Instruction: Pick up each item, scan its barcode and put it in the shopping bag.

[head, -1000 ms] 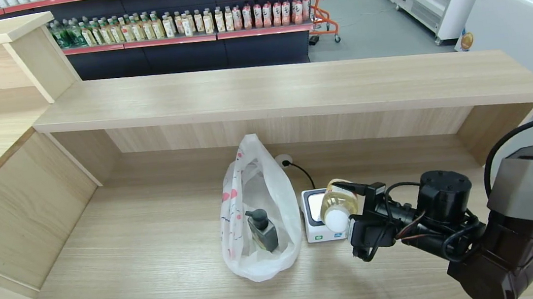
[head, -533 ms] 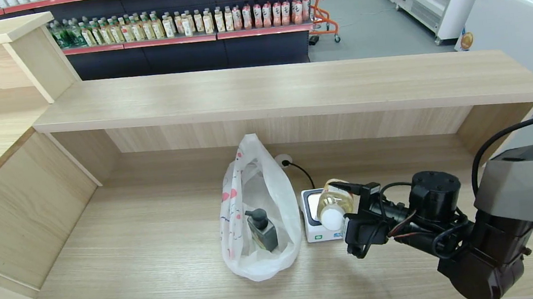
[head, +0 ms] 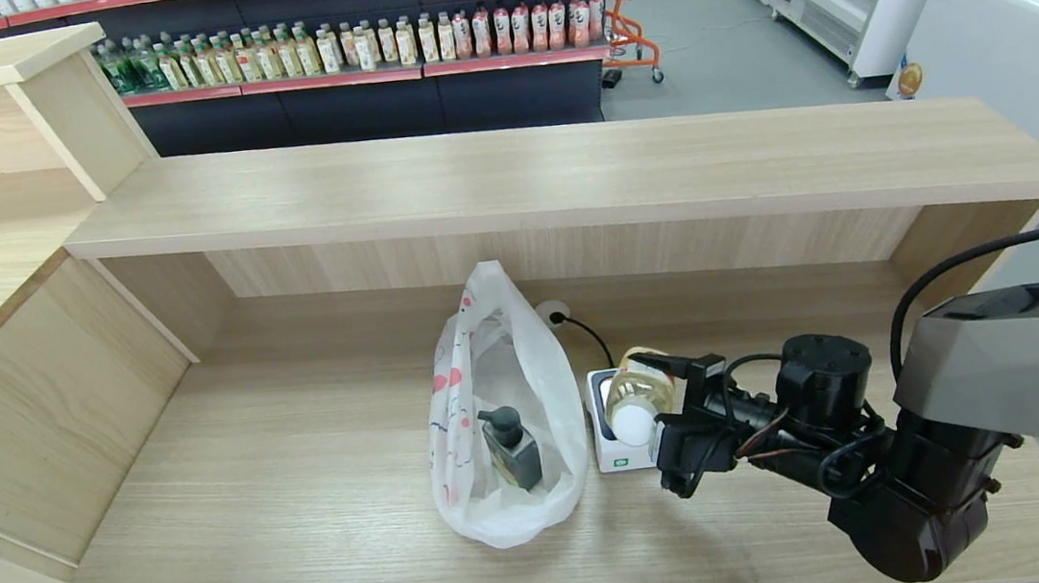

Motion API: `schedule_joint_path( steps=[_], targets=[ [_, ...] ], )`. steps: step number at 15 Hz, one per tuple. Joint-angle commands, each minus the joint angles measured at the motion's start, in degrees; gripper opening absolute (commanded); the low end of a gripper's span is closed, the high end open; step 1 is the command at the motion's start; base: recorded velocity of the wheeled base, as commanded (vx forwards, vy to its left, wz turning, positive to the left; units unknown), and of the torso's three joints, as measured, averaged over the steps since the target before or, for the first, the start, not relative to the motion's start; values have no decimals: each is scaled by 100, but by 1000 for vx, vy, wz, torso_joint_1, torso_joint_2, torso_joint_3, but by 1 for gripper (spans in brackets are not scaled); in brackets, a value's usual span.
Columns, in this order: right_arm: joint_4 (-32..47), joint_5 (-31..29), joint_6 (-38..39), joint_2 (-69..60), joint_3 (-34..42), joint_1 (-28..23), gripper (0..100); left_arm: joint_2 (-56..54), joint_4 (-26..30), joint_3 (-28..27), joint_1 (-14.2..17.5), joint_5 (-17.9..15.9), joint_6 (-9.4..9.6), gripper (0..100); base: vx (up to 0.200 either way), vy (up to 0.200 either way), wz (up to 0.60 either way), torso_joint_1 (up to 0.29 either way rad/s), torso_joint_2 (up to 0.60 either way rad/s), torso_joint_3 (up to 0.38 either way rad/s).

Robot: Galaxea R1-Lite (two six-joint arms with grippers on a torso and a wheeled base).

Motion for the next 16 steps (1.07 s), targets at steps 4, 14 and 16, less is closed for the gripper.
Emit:
schedule_joint_path(
  steps=[4,14,16],
  targets=[
    [-8,1,-13,43,-3,4,0,-2,-2,0,-11,-7,0,100,0,0,0,0,0,0],
    [-8,1,-13,43,-11,4,0,-2,-2,0,-2,2,9,100,0,0,0,0,0,0],
    [-8,1,-13,43,-3,4,0,-2,-2,0,-2,2,9,100,0,0,0,0,0,0]
  ],
)
